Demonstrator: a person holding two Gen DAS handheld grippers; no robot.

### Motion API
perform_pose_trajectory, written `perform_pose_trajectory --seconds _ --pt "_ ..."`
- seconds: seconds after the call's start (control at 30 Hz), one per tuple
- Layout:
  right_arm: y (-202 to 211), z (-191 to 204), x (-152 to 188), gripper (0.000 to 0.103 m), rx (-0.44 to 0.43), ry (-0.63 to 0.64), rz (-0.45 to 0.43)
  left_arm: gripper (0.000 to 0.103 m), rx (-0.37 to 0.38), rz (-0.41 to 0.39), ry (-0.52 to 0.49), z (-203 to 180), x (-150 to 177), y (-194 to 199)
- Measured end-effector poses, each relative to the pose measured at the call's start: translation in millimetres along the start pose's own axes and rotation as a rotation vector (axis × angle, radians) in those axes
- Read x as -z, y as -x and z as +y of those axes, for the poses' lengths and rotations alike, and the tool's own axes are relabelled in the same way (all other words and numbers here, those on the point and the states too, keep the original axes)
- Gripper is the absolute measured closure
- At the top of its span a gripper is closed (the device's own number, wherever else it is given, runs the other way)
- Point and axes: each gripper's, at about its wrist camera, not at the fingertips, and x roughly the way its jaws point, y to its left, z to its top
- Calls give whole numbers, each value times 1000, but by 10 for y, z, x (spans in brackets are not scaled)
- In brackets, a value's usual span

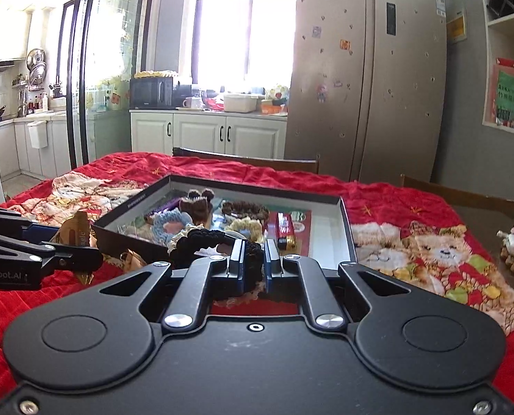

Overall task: Organize objects
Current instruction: 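Carry the paper packet with left tool while right tool carries the black scrunchie over the box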

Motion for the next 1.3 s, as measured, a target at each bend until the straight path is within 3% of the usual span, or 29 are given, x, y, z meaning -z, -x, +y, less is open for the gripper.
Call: perform_pose_trajectory --seconds 0.33,0.7,1.0,1.3 --pt "148 8 -225 92 5 21 -45 62 -8 -58 -34 -65 -273 133" --pt "52 -177 -591 92 13 9 -83 62 -53 -97 -23 33 -621 9" --pt "-323 -348 -829 92 16 -22 -68 62 -93 -84 1 149 -844 -312" --pt "-934 -449 -835 92 5 -72 -15 62 -97 -37 35 202 -899 -780"
